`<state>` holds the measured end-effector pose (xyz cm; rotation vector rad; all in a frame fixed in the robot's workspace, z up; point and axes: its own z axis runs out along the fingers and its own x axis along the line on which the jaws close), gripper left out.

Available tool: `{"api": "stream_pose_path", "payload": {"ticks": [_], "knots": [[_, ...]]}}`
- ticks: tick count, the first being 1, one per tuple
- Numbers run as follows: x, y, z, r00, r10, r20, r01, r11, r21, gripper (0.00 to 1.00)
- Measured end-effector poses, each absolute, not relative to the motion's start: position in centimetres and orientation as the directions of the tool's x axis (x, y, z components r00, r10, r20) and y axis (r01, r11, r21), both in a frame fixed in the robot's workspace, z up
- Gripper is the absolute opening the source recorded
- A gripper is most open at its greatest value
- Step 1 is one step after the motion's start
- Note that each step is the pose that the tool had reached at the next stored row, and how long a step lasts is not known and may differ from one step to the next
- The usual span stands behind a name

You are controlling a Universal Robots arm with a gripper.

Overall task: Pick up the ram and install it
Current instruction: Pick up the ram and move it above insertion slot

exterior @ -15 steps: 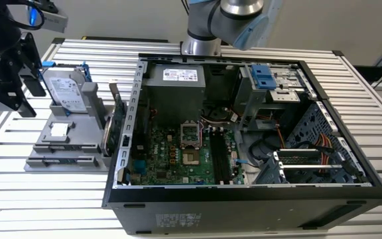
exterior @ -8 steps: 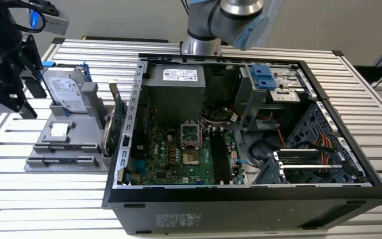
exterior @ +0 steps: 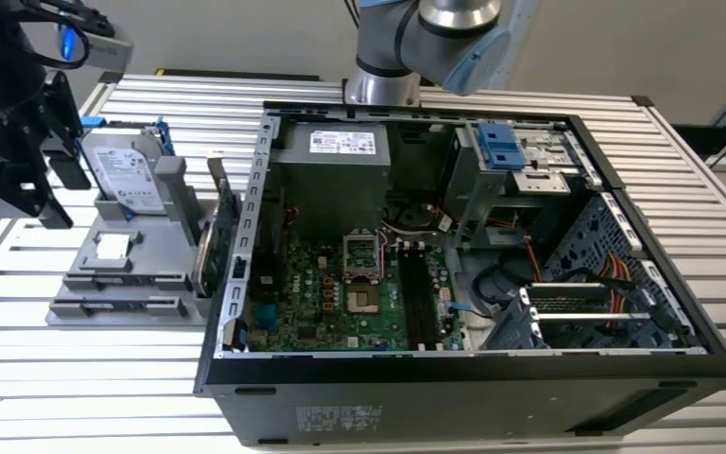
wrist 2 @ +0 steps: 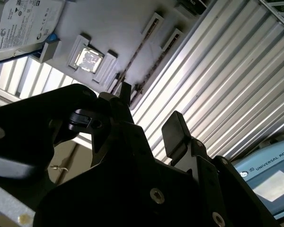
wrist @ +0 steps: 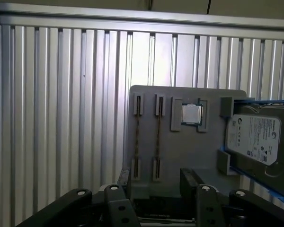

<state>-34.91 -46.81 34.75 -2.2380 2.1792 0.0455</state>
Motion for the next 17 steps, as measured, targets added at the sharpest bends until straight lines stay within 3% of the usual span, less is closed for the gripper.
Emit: {"api": "stream_pose_path", "payload": {"ticks": [17], "knots": [[-34.91,-46.81,33.71,0.010,-0.999,-0.032,-1.000,-0.011,0.008,1.00]]}}
